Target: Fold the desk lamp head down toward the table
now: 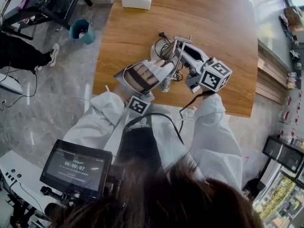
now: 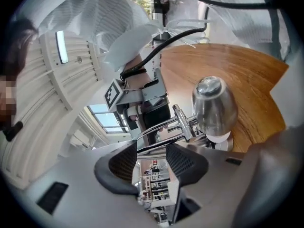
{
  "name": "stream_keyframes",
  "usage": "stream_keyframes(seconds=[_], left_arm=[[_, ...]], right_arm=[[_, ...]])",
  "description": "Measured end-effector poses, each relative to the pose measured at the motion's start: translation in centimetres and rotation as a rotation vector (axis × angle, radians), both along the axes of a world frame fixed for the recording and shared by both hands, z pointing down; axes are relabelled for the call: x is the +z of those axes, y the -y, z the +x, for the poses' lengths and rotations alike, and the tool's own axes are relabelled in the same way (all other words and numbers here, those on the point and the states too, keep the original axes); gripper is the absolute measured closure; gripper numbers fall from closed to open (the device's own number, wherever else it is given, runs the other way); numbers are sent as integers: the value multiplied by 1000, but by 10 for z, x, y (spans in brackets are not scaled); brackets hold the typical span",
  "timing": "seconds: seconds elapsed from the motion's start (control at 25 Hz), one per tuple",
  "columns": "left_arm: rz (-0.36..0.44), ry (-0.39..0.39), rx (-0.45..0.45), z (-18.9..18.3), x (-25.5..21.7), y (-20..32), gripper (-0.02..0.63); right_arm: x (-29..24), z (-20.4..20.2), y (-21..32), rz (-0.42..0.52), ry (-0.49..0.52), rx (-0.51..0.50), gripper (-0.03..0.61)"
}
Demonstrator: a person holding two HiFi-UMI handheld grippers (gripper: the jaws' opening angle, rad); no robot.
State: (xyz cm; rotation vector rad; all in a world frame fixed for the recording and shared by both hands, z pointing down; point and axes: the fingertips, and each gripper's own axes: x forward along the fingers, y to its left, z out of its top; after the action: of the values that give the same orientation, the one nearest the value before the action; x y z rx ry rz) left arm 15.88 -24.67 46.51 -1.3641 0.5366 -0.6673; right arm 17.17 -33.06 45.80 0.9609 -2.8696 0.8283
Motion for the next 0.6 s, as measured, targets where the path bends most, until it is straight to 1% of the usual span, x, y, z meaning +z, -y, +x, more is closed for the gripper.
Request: stream_keyframes(seconds=[0.08,0.16,0.28,0.4,0.44,0.52,0.56,0.6], left_arm=[[-53,-40,-30,-2,-2,2,433],[-138,-86,-70,-8,-3,3,430],[-299,-151,-136,-23,-2,6,430],[-493,-227,-210,-37,-1,13,430],[-558,-266,-232,-40,-4,18,430],[-673,-369,-273,-47,-15,31,433],[-724,-430,-293,-50,-23,38,451],[-770,-492,-311,-52,-31,45,479]], right_arm=[[-1,0,0,1,5,-1,457],[-1,0,0,0,10,-1,457],[0,0,0,1,16,2,457],[2,-1,-1,6,10,14,459],[3,-1,0,7,5,21,464],[3,2,1,11,-3,48,495],[3,5,1,13,-5,68,533],[2,9,2,15,-3,86,557]])
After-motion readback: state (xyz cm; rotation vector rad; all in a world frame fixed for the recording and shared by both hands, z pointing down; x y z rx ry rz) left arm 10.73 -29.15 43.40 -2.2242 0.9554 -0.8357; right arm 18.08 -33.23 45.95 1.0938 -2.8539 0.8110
